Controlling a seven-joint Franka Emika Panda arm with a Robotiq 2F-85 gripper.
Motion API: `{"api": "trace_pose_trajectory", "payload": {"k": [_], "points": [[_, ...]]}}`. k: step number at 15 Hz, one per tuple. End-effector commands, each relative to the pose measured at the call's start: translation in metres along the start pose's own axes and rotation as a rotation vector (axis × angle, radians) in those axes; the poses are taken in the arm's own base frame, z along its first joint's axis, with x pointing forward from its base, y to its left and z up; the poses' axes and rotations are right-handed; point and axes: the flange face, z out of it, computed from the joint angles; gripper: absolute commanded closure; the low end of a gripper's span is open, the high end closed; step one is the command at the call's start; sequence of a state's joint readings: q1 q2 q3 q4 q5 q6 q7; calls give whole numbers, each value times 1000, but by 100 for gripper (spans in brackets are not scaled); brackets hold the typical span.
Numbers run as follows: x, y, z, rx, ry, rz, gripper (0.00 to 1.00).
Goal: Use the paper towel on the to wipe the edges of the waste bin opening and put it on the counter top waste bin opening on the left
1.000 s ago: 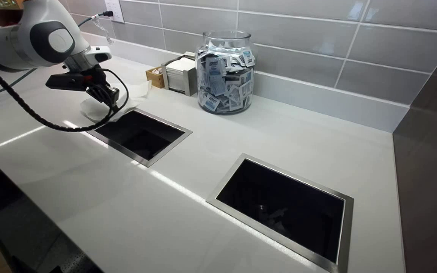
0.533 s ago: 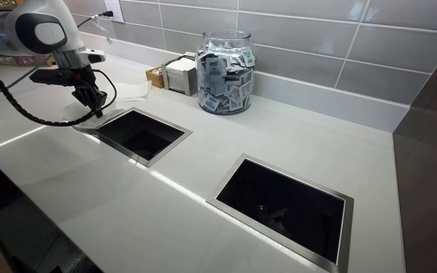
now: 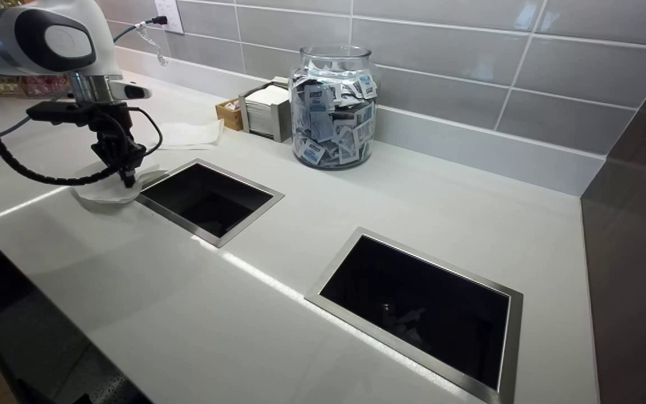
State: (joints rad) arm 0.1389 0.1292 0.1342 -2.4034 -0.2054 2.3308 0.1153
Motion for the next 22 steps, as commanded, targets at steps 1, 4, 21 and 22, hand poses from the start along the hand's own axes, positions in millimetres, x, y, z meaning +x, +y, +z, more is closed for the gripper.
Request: {"api": "trace_pose_trajectory", "payload": {"k": [1, 4, 21, 22], "points": [[-18, 8, 16, -19, -88, -3, 100], [-23, 22, 16, -50, -104, 16, 100], [-27, 101, -29, -193, 164, 248, 100], [-29, 106, -34, -189, 184, 268, 100]]}}
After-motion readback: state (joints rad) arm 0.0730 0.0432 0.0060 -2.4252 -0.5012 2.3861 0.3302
